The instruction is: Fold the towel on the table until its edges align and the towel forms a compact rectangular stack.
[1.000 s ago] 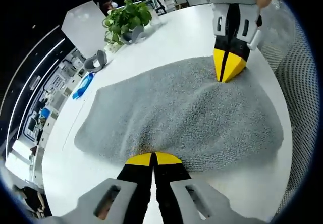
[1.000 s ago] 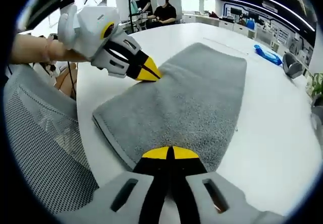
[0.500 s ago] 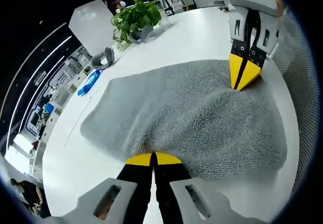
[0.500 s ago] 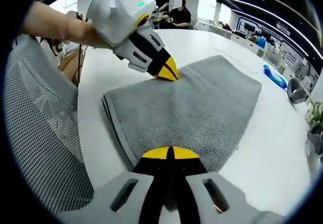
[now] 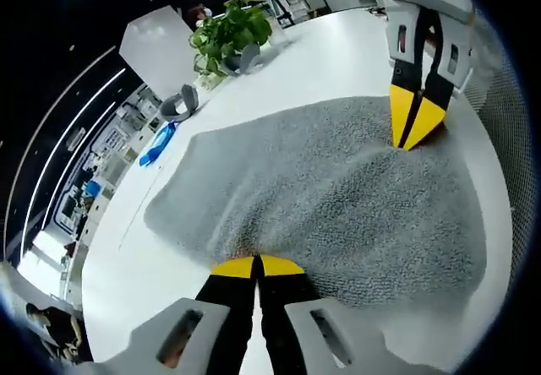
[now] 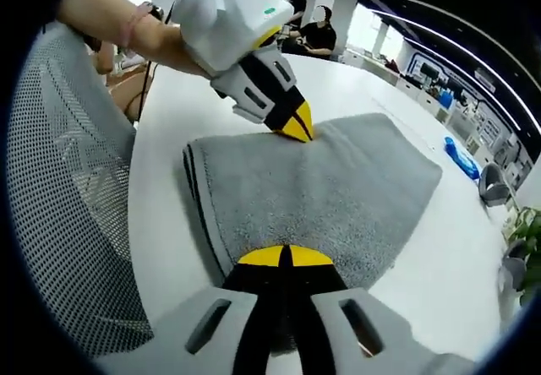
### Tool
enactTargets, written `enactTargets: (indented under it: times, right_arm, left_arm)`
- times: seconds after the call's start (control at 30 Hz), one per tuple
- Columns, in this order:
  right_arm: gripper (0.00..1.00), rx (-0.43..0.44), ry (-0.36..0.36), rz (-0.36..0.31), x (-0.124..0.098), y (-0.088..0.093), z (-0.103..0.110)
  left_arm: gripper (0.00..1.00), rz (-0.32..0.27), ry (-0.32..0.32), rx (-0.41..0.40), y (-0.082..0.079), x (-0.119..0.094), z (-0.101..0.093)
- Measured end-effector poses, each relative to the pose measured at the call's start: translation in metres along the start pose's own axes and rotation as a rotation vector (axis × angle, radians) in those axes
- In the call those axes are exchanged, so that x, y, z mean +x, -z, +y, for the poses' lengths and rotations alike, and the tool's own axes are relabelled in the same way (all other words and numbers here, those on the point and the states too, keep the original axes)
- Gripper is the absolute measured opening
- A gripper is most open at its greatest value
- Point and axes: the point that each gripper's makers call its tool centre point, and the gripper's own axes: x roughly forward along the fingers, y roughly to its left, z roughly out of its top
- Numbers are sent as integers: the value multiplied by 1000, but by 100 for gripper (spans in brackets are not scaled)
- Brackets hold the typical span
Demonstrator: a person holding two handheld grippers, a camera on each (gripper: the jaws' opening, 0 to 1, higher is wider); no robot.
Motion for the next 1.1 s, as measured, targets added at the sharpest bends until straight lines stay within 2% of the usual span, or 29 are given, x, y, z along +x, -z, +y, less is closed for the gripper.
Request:
enactTargets:
  times: [0.07, 0.1, 0.13, 0.2, 0.23, 0.3, 0.37, 0.43, 0.53, 0.57, 0.63, 0.7, 0.8, 0.87, 0.93, 1.0, 1.1]
  right_arm:
    - [0, 17, -6, -4, 0, 0, -1]
    - [0, 21, -8, -7, 0, 0, -1]
    - [0, 21, -9, -9, 0, 0, -1]
    - [0, 22, -9, -10, 0, 0, -1]
    - [0, 19, -10, -8, 0, 0, 0]
    - [0, 13, -11, -8, 0, 0, 0]
    - [0, 15, -16, -7, 0, 0, 0]
    - [0, -11, -31, -2, 0, 0, 0]
    - [0, -22, -54, 7, -2, -2, -2]
    - [0, -56, -85, -3, -3, -4, 0]
    - [0, -111, -98, -2, -10, -7, -2]
    - [0, -181, -132, -33, -20, -13, -2]
    - [0, -290, -207, 15, -38, -1, 5]
    - [0, -362, -207, 56, -48, 12, 5]
    - [2, -362, -208, 70, -53, 23, 10]
    - [8, -366, -211, 90, -55, 32, 14]
    - [11, -439, -191, 149, -53, 47, 13]
  left_arm:
    - [1, -9, 18, -63, -1, -3, 0]
    - [1, -41, 61, -147, -8, -9, -4]
    - [1, -80, 100, -175, -15, -13, -7]
    - [4, -194, 204, -147, -38, -27, -20]
    - [5, -213, 213, -31, -43, -39, -25]
    - [5, -198, 233, 176, -43, -56, -37]
    - [5, -212, 257, 238, -42, -71, -47]
    - [6, -224, 281, 245, -40, -81, -53]
    - [7, -221, 275, 262, -33, -95, -55]
    - [7, -222, 275, 263, -33, -98, -57]
    - [8, -221, 287, 269, -28, -103, -62]
    - [9, -219, 313, 277, -24, -108, -72]
    - [9, -222, 372, 270, -21, -111, -88]
    - [13, -227, 401, 286, -21, -109, -98]
    - [17, -213, 421, 302, -19, -104, -105]
    - [16, -194, 422, 322, -16, -97, -108]
    - [16, -168, 440, 339, -11, -91, -111]
